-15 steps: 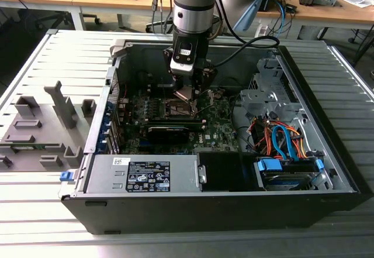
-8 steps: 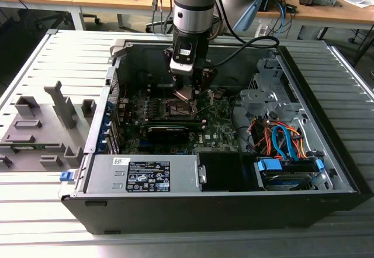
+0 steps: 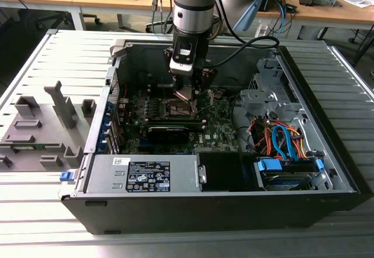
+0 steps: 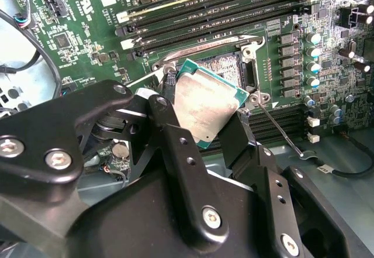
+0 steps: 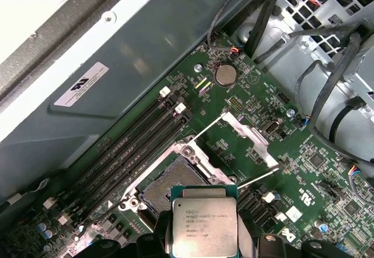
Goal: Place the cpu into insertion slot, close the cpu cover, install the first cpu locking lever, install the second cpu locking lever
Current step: 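Place the cpu into insertion slot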
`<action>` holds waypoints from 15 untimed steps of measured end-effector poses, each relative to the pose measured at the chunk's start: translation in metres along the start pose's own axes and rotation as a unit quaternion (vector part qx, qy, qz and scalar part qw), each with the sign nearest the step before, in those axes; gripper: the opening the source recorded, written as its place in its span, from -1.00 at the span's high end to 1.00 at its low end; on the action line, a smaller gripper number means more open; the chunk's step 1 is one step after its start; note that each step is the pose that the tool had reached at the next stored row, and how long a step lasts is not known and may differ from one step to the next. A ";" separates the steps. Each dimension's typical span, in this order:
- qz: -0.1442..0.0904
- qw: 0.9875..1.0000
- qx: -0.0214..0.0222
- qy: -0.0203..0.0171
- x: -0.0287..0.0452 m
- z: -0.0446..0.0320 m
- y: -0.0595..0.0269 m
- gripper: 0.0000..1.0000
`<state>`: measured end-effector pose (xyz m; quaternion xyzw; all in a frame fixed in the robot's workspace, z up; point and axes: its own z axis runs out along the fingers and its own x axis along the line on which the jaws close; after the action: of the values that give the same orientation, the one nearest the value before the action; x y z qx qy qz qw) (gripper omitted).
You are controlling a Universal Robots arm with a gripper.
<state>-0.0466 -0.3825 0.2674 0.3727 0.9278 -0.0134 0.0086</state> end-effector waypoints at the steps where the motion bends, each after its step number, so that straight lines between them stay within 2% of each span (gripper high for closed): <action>1: 0.000 1.000 0.000 0.000 0.0000 0.0000 0.0000 -0.08; 15: 0.005 1.000 0.001 -0.001 0.0000 0.0001 0.0000 -0.08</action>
<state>-0.0466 -0.3825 0.2673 0.3769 0.9261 -0.0144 0.0089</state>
